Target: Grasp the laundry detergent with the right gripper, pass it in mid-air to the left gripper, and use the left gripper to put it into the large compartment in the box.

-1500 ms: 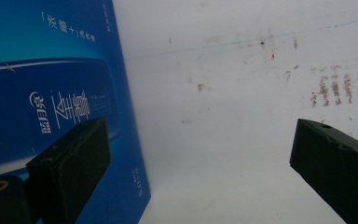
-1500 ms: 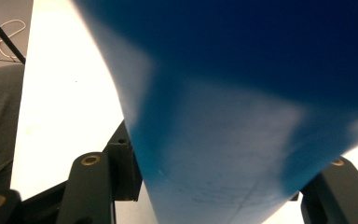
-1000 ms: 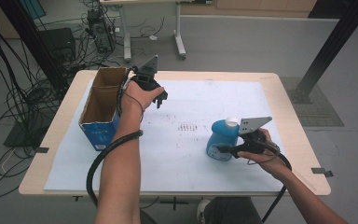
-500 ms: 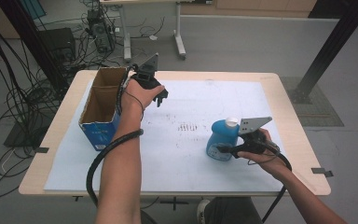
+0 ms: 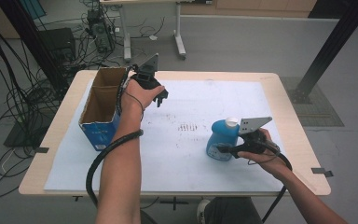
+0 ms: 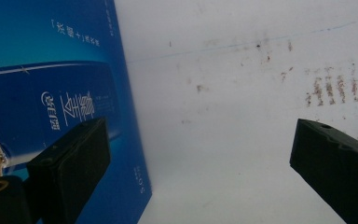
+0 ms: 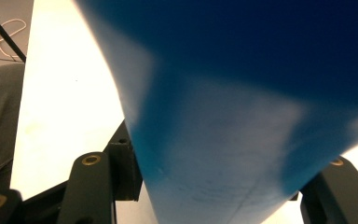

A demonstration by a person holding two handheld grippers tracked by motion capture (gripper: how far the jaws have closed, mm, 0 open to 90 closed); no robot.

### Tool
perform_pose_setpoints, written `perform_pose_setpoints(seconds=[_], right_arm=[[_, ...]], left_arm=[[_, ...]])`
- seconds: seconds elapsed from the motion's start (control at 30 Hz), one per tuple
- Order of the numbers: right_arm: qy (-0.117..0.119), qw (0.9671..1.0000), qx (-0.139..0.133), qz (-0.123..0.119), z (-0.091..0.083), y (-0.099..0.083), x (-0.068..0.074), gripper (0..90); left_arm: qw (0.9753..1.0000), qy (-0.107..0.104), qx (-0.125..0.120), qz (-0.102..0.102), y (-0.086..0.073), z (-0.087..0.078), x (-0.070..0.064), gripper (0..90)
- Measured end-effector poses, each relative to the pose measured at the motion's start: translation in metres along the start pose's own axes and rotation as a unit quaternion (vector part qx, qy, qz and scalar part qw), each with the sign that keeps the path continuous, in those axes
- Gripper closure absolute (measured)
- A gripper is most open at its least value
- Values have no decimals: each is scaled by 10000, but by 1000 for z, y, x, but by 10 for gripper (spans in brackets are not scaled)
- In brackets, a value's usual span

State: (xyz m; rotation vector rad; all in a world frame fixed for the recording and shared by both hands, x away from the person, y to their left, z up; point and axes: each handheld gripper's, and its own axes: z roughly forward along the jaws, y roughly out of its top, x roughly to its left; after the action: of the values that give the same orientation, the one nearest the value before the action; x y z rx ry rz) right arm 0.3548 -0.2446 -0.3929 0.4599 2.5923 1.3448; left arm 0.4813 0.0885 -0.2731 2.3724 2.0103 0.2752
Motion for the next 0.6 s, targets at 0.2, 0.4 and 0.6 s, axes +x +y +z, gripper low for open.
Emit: perform_pose_setpoints(seconds=[0.2, 0.4, 0.6], right_arm=[[-6, 10000, 2, 9, 0, 0, 0, 419], [-6, 10000, 17, 9, 0, 1, 0, 421], [-6, 10000, 39, 21, 0, 1, 0, 424]], left_arm=[[10000, -18, -1, 14, 2, 1, -4, 56], [10000, -13, -41, 46, 3, -1, -7, 56], [10000, -10, -12, 49, 2, 0, -5, 56]])
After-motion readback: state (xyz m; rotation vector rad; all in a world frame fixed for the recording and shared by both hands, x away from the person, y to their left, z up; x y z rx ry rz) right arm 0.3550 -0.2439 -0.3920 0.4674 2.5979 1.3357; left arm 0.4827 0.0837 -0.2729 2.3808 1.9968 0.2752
